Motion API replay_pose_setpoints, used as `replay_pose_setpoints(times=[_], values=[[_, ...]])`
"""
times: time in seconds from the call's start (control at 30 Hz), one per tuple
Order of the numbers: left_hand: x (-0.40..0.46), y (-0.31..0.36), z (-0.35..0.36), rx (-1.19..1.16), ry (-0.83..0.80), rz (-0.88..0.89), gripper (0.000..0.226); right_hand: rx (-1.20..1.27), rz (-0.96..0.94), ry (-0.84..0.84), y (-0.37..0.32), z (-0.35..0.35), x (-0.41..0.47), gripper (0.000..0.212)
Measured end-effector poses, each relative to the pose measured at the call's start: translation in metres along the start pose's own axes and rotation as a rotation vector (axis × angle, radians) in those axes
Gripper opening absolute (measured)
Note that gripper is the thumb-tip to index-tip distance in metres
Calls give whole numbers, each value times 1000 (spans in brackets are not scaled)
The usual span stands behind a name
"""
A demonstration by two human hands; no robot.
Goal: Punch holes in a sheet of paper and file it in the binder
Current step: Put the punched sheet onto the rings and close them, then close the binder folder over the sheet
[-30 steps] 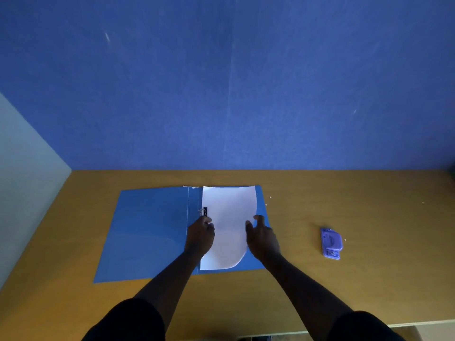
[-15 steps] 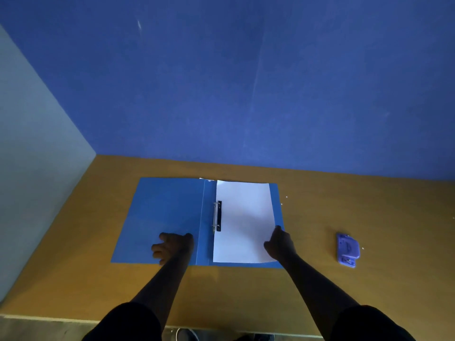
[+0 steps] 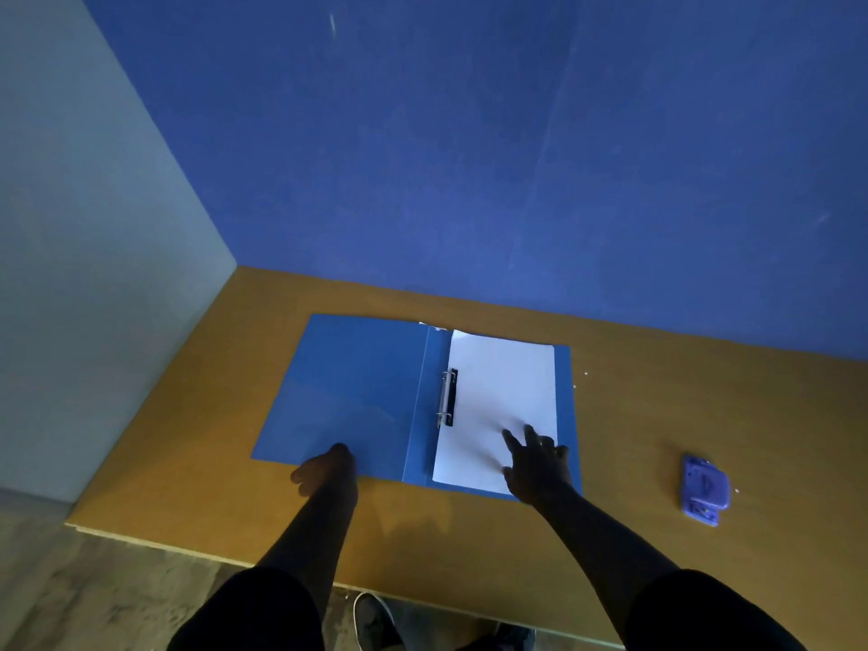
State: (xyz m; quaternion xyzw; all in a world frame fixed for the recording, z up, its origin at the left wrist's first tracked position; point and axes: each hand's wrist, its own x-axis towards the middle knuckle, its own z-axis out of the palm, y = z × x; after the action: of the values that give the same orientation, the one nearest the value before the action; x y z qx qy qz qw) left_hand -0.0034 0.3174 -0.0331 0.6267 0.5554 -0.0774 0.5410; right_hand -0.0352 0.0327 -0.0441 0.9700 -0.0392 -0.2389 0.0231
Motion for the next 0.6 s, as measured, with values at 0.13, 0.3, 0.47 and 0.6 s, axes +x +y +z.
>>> replay_pose_setpoints(times=[0.13,0.3,0.47,0.6], values=[[-1,-14,-13,-431,-190,146,23,-30,5,-11,-1,-4,0,66],[-13,-13,-18,-514,-247,272,31,-58,3,-39,-2,-11,-2,64],[-28,-12,-17,-91,-263,784,22,-74,-20,-33,2,-12,-1,63],[-45,-9,-14,178,-282,1166,23,-43,-32,-90,6,-18,2,60]])
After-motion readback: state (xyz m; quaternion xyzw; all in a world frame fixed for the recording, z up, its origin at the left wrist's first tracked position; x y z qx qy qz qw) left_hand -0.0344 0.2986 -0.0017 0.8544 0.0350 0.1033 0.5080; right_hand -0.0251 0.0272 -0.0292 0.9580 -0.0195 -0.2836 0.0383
